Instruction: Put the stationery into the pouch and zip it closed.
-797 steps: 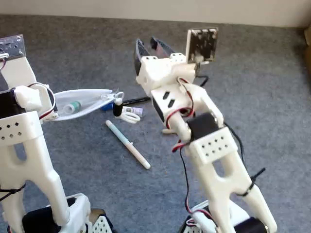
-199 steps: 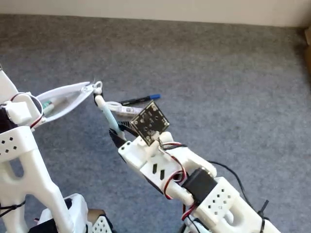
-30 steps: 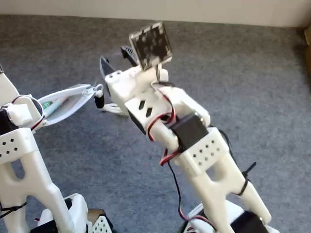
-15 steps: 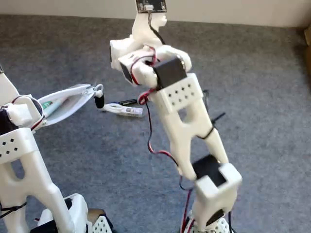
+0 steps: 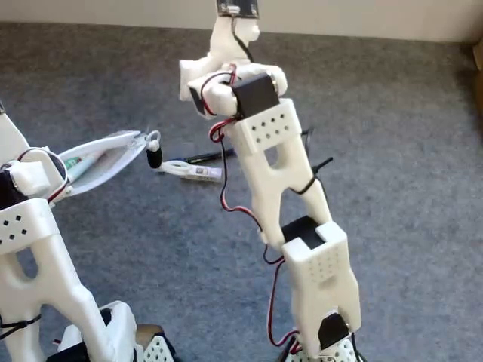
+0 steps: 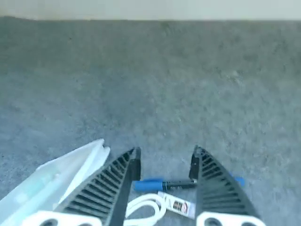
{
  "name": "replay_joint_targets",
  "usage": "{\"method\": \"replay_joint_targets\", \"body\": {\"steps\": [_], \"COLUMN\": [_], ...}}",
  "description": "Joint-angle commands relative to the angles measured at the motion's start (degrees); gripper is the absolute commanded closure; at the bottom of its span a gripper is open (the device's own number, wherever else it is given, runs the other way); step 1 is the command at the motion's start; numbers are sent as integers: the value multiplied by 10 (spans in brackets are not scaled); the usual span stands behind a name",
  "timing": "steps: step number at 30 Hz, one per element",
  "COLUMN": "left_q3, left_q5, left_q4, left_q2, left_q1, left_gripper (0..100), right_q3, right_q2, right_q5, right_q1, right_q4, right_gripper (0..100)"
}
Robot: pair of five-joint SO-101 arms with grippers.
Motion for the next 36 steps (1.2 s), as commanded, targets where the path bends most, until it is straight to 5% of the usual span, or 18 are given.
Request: {"method": "replay_joint_targets", "body": {"steps": [1,15,36], "left_q3": [1,1,1], "left_q5": [-4,-4,-4], "left_q4": [-10,-10,-21], "left_q2": [0,0,0], "left_q1": [-6,-6,-6], "left_gripper": [993,993,993], "right_q3": [-30,54,313], "right_q2": [-12,-11,-11], "right_q5": [-26,-253,-258], "right_q1": [9,10,26], "right_q4": [41,140,-76], "right_gripper": [832,829,828]}}
